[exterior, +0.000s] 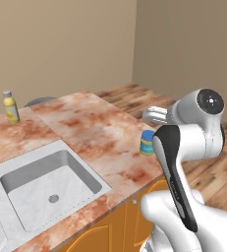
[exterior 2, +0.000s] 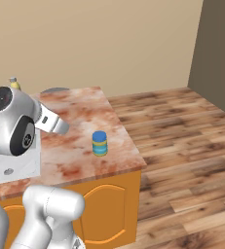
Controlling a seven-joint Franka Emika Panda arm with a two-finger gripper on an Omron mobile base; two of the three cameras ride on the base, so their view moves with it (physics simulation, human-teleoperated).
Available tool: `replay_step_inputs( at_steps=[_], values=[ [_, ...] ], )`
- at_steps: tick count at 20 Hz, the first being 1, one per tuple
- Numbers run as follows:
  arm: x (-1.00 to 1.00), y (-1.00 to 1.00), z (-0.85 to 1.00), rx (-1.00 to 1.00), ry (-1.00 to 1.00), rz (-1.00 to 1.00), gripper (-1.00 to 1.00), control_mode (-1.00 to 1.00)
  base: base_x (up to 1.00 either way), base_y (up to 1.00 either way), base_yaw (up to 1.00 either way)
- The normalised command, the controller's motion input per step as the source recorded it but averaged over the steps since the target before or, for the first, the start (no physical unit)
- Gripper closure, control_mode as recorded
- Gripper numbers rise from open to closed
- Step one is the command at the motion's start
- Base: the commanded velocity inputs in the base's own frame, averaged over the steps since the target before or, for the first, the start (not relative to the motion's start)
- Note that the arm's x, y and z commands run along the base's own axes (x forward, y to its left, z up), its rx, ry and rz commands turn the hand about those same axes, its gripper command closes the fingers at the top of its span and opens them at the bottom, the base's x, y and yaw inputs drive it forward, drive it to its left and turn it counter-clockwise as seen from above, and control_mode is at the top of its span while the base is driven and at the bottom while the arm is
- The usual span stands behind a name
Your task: Move the mayonnaise and mustard from the cabinet to the dining counter.
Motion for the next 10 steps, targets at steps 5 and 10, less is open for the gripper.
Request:
replay_step_inputs(
  at_steps=[5, 10],
  values=[
    [0.00, 0.00, 0.00, 0.00, 0.00, 0.00, -1.00, -1.00, 0.00, 0.00, 0.00],
    [0.00, 0.00, 0.00, 0.00, 0.00, 0.00, -1.00, 1.00, -0.04, 0.00, 0.00]
  ],
)
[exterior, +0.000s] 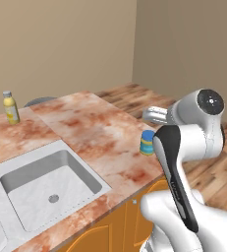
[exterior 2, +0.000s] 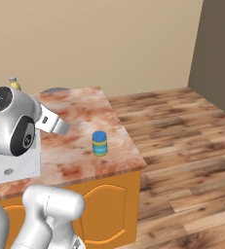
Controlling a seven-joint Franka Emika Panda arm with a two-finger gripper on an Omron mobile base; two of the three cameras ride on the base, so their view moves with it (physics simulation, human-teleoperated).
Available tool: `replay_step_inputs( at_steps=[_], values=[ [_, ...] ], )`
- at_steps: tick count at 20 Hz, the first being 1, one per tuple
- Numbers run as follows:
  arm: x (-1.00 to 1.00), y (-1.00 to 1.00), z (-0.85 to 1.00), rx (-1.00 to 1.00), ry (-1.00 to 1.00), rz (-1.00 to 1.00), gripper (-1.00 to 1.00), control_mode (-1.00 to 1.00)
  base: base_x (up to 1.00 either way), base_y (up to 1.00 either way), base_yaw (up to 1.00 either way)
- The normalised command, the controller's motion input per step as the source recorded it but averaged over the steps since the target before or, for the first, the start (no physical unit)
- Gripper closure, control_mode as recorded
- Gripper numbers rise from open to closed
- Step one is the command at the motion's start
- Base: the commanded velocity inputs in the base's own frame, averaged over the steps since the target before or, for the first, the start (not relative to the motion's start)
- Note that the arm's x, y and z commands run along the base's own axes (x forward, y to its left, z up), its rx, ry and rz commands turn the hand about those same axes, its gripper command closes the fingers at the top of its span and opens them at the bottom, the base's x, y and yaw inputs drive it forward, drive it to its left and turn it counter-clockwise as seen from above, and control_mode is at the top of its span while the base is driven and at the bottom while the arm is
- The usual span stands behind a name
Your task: Move the mayonnaise and mustard from the cabinet to the dining counter.
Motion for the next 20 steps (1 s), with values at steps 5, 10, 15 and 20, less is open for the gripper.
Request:
replay_step_inputs(
  at_steps=[5, 10, 15, 20],
  values=[
    [0.00, 0.00, 0.00, 0.00, 0.00, 0.00, -1.00, 1.00, -0.66, -0.25, -0.31],
    [0.00, 0.00, 0.00, 0.00, 0.00, 0.00, -1.00, 1.00, -0.61, -0.39, -0.65],
    [0.00, 0.00, 0.00, 0.00, 0.00, 0.00, -1.00, 1.00, -0.15, -0.06, -0.92],
    [0.00, 0.00, 0.00, 0.00, 0.00, 0.00, -1.00, 1.00, 0.00, 0.00, -1.00]
  ],
)
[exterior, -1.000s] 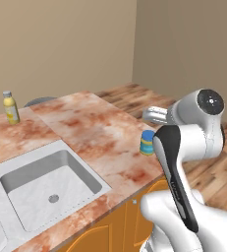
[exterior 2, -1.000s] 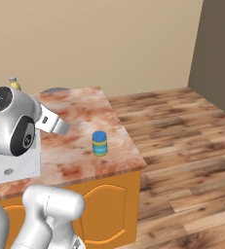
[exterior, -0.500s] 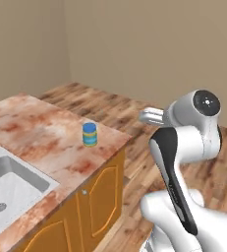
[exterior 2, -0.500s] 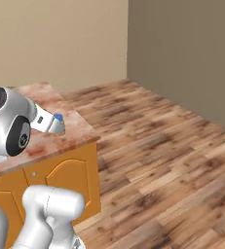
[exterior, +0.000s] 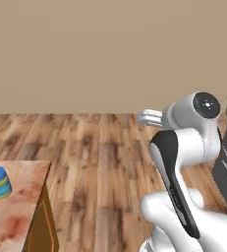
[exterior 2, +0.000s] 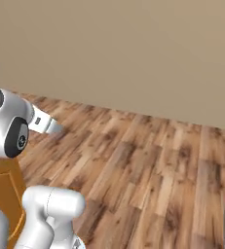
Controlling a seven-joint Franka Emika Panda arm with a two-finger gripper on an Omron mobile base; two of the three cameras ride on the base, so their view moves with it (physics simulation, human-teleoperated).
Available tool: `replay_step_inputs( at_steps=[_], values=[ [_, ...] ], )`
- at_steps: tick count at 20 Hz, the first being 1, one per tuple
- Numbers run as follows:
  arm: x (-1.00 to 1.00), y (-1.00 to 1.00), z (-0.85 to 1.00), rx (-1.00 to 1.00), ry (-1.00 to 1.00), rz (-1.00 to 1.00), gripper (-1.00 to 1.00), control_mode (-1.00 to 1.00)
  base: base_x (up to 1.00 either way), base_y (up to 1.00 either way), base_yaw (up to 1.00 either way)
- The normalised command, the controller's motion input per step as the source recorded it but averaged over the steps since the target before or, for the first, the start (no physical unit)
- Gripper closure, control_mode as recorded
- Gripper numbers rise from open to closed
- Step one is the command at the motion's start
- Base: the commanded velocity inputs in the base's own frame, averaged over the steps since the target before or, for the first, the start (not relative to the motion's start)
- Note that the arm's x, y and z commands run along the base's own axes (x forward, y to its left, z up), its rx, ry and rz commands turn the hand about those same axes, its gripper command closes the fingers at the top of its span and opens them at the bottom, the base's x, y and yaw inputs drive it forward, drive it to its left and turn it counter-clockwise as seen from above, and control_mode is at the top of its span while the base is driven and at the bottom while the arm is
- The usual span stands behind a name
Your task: Move the mayonnaise and mustard from the cabinet to the dining counter.
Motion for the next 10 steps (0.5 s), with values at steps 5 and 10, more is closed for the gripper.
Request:
replay_step_inputs(
  at_steps=[5, 10],
  values=[
    [0.00, 0.00, 0.00, 0.00, 0.00, 0.00, -1.00, 1.00, 0.00, 0.01, -0.98],
    [0.00, 0.00, 0.00, 0.00, 0.00, 0.00, -1.00, 1.00, 0.01, 0.01, -0.97]
  ],
)
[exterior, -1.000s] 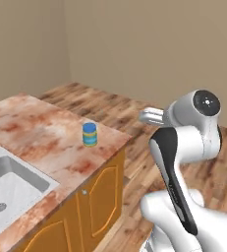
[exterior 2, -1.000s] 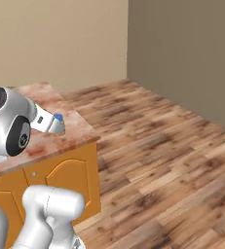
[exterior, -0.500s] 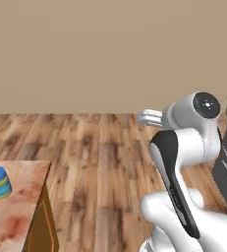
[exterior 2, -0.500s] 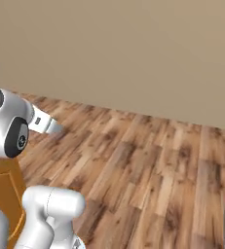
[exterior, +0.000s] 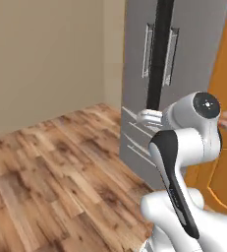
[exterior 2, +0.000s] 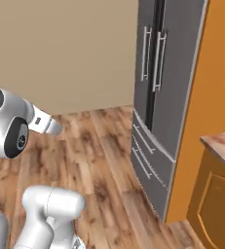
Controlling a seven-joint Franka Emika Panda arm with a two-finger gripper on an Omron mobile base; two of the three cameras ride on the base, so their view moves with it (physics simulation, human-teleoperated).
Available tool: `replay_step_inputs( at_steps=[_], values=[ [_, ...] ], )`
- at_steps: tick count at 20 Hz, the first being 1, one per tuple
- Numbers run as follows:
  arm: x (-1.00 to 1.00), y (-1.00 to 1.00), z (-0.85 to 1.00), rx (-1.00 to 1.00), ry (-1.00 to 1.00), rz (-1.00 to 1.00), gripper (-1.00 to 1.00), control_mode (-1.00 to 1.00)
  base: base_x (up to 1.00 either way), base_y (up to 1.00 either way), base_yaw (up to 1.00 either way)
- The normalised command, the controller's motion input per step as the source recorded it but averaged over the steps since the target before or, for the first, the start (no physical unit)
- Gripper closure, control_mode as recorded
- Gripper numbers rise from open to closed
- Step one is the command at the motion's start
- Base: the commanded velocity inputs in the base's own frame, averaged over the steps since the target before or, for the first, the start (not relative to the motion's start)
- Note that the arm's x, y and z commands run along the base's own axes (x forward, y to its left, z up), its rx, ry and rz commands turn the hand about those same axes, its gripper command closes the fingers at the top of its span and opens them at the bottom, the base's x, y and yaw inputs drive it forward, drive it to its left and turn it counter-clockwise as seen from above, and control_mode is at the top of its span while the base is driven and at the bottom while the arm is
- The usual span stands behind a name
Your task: Move the mayonnaise and mustard from the cabinet to the dining counter.
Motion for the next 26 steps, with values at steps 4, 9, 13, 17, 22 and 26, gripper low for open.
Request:
replay_step_inputs(
  at_steps=[4, 9, 13, 17, 22, 26],
  values=[
    [0.00, 0.00, 0.00, 0.00, 0.00, 0.00, -1.00, 1.00, 0.00, 0.11, -0.90],
    [0.00, 0.00, 0.00, 0.00, 0.00, 0.00, -1.00, 1.00, 0.00, 0.00, -0.87],
    [0.00, 0.00, 0.00, 0.00, 0.00, 0.00, -1.00, 1.00, 0.12, 0.10, -0.89],
    [0.00, 0.00, 0.00, 0.00, 0.00, 0.00, -1.00, 1.00, 0.20, 0.06, -0.60],
    [0.00, 0.00, 0.00, 0.00, 0.00, 0.00, -1.00, 1.00, 0.79, -0.44, -0.37],
    [0.00, 0.00, 0.00, 0.00, 0.00, 0.00, -1.00, 1.00, 0.65, -0.96, -0.20]
  ],
)
